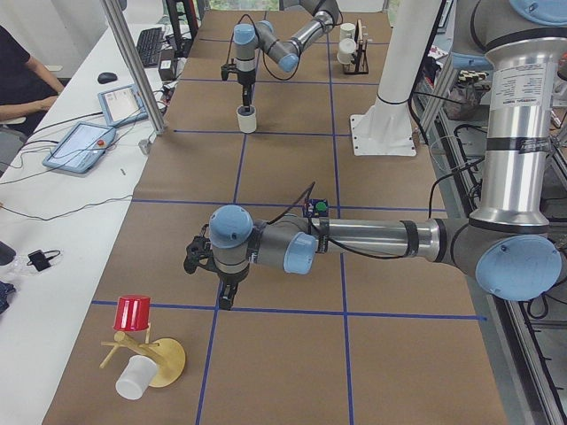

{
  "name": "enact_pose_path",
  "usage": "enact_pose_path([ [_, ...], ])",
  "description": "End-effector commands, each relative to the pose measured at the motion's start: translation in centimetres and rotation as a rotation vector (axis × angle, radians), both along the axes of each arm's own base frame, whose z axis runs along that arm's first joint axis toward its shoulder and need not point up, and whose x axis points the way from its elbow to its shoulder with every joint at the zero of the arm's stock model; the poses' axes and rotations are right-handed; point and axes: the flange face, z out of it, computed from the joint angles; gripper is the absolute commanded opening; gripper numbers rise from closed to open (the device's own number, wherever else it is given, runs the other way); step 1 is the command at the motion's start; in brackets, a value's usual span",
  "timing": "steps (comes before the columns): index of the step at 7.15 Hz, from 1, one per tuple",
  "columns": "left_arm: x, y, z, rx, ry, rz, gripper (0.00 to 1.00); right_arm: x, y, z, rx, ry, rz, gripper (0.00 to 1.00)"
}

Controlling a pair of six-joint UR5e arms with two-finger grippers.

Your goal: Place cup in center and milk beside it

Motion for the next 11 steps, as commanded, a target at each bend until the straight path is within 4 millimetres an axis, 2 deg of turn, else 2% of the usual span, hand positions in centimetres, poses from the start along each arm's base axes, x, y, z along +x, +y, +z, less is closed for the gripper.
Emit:
enact_pose_path([
  [1, 0.5, -0.1, -1.9, -0.047, 0.074, -0.055, 0.99, 6.7, -3.2, -1.2, -0.038, -0.062, 0.031, 1.00],
  [2, 0.9, -0.2, -5.5, -0.034, 0.107, -0.079, 0.99, 10.5, -3.7, 0.5, -0.078, -0.072, 0.047, 1.00],
  [3, 4.4, 0.6, -9.6, -0.078, 0.133, -0.104, 0.99, 14.5, -3.2, 3.5, -0.098, -0.058, 0.078, 1.00],
  [4, 7.0, 2.6, -13.0, -0.068, 0.153, -0.086, 0.99, 17.3, -2.8, 6.8, -0.107, -0.048, 0.086, 1.00],
  [5, 9.1, 5.2, -16.5, -0.119, 0.182, -0.119, 0.99, 19.0, -2.2, 9.3, -0.083, -0.031, 0.070, 1.00],
  [6, 12.1, 8.4, -20.0, -0.151, 0.178, -0.139, 0.98, 20.3, -2.3, 11.1, -0.088, -0.020, 0.075, 1.00],
  [7, 15.1, 12.4, -22.7, -0.184, 0.156, -0.152, 0.98, 21.4, -2.3, 12.7, -0.089, -0.011, 0.074, 1.00],
  [8, 17.7, 15.0, -24.3, -0.215, 0.142, -0.148, 0.98, 21.7, -1.9, 14.2, -0.092, -0.001, 0.064, 1.00],
  [9, 18.4, 17.1, -23.5, -0.217, 0.089, -0.137, 0.98, 21.9, -1.6, 15.5, -0.100, 0.011, 0.061, 1.00],
  [11, 19.7, 18.7, -21.7, -0.226, 0.026, -0.104, 0.98, 21.8, -1.6, 15.8, -0.103, 0.015, 0.061, 1.00],
])
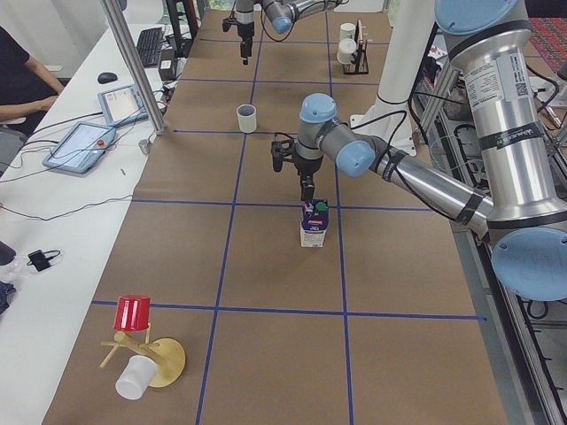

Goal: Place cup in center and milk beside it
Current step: 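Lower the left gripper onto the milk carton top and grasp it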

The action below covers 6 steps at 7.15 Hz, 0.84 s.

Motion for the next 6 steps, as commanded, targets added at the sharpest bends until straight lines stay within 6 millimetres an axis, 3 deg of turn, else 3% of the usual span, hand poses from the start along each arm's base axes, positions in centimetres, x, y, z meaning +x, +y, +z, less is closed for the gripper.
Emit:
enact_pose_path([
  [1, 1.6, 1.9, 1.5, -0.018, -0.050, 0.052, 0.98, -0.2, 0.2, 0.4, -0.002, 0.005, -0.003, 1.00],
  [6, 3.6, 1.3, 4.1, -0.026, -0.100, 0.079, 0.98, -0.3, 0.1, 1.1, -0.014, 0.013, -0.005, 1.00],
])
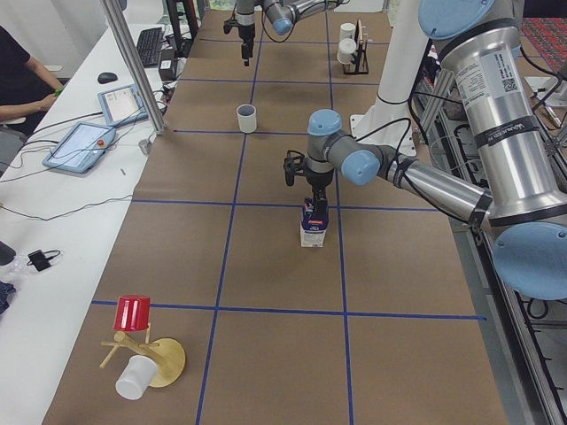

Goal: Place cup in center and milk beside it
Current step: 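Lower the left gripper onto the milk carton top and grasp it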

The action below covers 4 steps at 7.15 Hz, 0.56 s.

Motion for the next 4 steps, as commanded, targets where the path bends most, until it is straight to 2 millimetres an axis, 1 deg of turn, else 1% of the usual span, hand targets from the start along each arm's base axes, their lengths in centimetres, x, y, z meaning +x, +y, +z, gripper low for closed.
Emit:
enact_pose_path([
  [1, 0.7, -0.4, 0.9, 0.001, -0.018, 0.005, 0.98, -0.1, 0.1, 0.2, -0.002, 0.001, -0.002, 1.00],
  [3, 1.8, -0.7, 1.5, -0.004, -0.022, 0.024, 0.98, -0.4, 0.2, 0.4, -0.006, 0.004, -0.007, 1.00],
  [4, 2.4, -0.6, 1.5, -0.003, -0.019, 0.038, 0.98, -0.5, 0.2, 0.5, -0.007, 0.005, -0.008, 1.00],
])
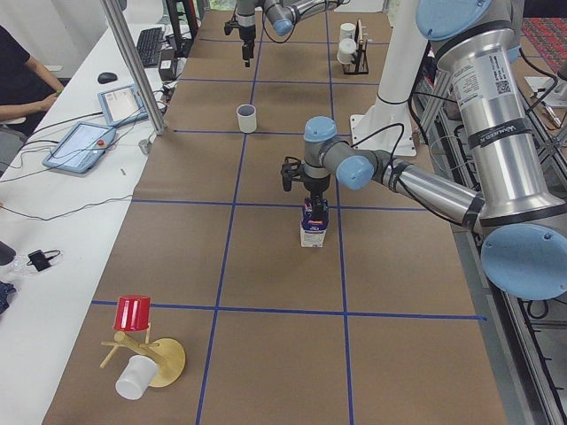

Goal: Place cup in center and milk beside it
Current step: 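Lower the left gripper onto the milk carton top and grasp it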

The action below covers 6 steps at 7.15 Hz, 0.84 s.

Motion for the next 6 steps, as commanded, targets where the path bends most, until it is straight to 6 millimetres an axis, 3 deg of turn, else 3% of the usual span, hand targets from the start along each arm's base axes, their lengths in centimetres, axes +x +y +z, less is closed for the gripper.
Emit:
enact_pose_path([
  [1, 0.80, -0.01, 0.43, -0.005, -0.003, 0.017, 0.97, -0.11, 0.03, 0.13, -0.001, 0.002, -0.001, 1.00],
  [2, 0.82, -0.02, 0.49, -0.004, -0.003, 0.018, 0.81, -0.48, 0.22, 0.13, -0.001, 0.002, -0.007, 1.00],
  [5, 0.59, 0.13, 1.05, 0.019, -0.015, 0.056, 0.08, -0.57, 0.27, -0.05, 0.000, 0.000, -0.008, 1.00],
  [6, 0.22, -0.01, 0.74, 0.023, -0.009, 0.048, 0.00, -0.63, 0.36, -0.19, 0.003, -0.001, -0.009, 1.00],
])
